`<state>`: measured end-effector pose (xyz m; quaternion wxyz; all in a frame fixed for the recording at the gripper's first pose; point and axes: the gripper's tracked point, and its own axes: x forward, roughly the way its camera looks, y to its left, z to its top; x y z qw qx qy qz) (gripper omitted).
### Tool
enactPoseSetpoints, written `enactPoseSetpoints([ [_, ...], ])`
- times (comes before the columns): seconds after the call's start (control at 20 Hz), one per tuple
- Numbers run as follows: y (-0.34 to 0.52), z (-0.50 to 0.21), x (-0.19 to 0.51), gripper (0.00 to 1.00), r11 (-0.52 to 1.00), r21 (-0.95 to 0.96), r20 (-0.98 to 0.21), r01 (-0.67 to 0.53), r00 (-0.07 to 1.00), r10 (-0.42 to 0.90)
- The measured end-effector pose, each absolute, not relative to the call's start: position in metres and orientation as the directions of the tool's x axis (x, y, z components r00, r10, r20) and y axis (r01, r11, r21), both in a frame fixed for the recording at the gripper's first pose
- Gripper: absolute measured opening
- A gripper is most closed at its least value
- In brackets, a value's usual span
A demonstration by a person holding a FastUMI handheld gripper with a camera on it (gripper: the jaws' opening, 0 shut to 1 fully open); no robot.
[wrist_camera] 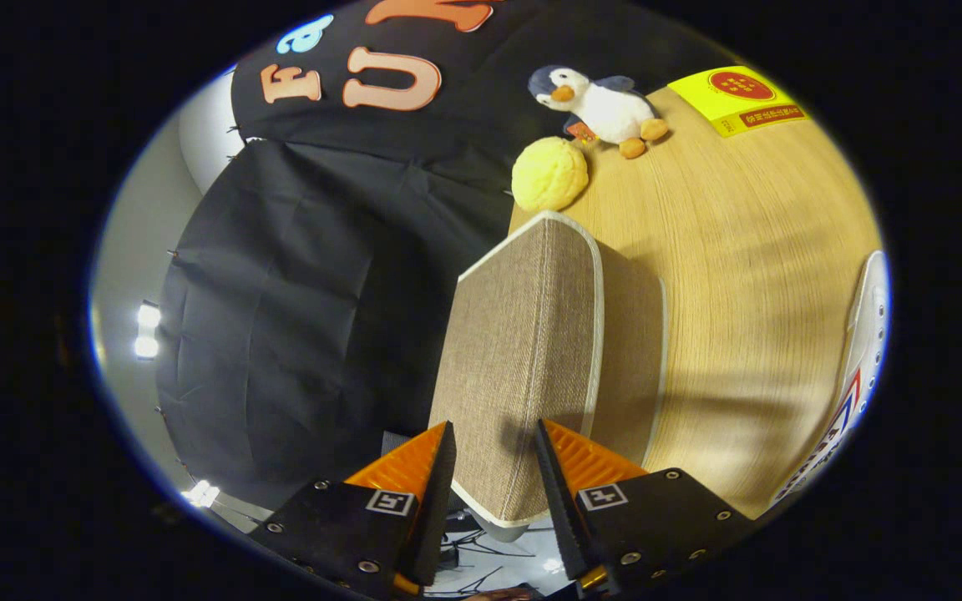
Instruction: Open the storage box then place both shoes into the box .Put the left shoe in first, then the right shoe, with the right side of both shoes facing outward in a uniform manner.
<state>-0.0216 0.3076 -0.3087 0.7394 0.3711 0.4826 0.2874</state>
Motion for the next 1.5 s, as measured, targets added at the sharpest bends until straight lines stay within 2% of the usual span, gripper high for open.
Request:
enactPoseSetpoints([
  [0.1,0.302,-0.331,-0.028,0.57,0.609,0.792,-0.562,-0.032,0.352,0.749],
  [0.2,0.303,-0.344,-0.031,0.66,0.612,0.791,-0.576,0.015,0.356,0.736],
  [0.25,0.309,-0.347,-0.033,0.78,0.595,0.803,-0.569,0.036,0.341,0.748],
  [0.35,0.319,-0.354,-0.036,0.94,0.578,0.814,-0.564,0.060,0.319,0.762],
  [0.6,0.330,-0.344,-0.027,0.96,0.492,0.865,-0.495,0.102,0.333,0.802],
  [0.75,0.319,-0.326,-0.024,0.77,0.456,0.883,-0.466,0.114,0.341,0.817],
  [0.9,0.312,-0.301,-0.014,0.64,0.408,0.908,-0.412,0.097,0.388,0.824],
  [1.0,0.310,-0.297,-0.005,0.47,0.422,0.903,-0.413,0.079,0.428,0.804],
  [1.05,0.310,-0.290,0.001,0.36,0.414,0.907,-0.401,0.074,0.450,0.798],
  [1.15,0.319,-0.272,0.008,0.24,0.396,0.917,-0.371,0.050,0.473,0.799],
  [1.3,0.339,-0.238,0.015,0.19,0.375,0.927,-0.337,0.014,0.475,0.813],
  [1.5,0.382,-0.175,0.030,0.14,0.359,0.926,-0.262,-0.117,0.487,0.833],
])
